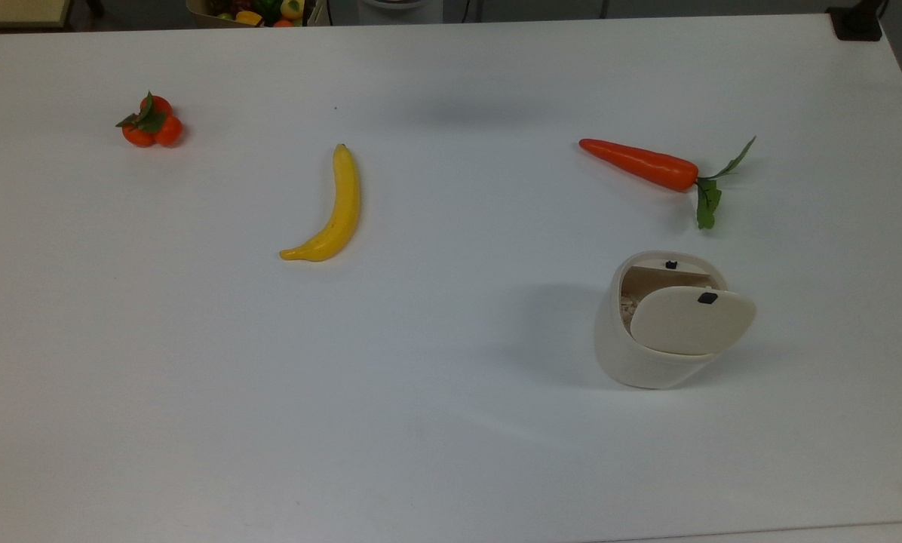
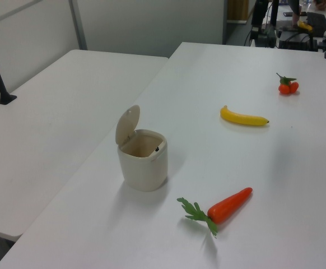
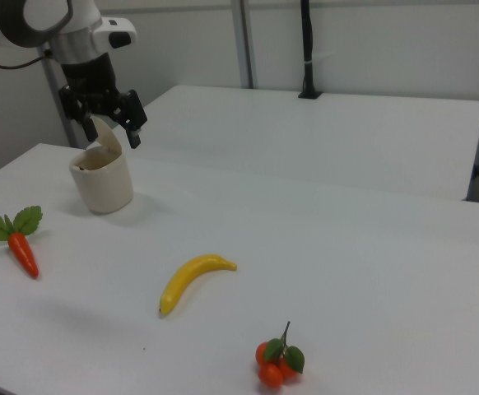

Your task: Close garbage bin

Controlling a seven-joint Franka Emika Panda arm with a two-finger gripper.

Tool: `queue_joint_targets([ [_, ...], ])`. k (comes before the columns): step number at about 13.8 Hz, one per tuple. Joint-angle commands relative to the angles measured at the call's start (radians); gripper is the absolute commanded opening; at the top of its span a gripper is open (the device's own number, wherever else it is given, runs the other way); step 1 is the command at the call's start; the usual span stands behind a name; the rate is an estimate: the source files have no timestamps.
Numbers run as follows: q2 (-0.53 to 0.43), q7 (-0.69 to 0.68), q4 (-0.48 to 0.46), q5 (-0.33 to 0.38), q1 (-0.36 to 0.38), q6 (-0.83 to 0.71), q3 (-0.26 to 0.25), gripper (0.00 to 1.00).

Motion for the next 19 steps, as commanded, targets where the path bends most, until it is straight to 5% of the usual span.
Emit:
queue_joint_targets([
  [1, -0.012, -0.023, -0.023, 0.021, 0.004, 0.025, -0.009, 1.0],
  [3, -0.011, -0.032, -0.023, 0.021, 0.004, 0.026, -0.009, 0.91],
  [7, -0.011, -0.034, -0.021, 0.027, 0.006, 0.028, -0.009, 0.33],
  [9, -0.009, -0.035, -0.021, 0.044, 0.004, 0.028, -0.009, 0.12],
  [13, -0.004, -0.035, -0.021, 0.065, 0.004, 0.037, -0.009, 0.01],
  [19, 0.032, -0.017, -0.018, 0.142, 0.009, 0.164, -0.009, 0.01],
])
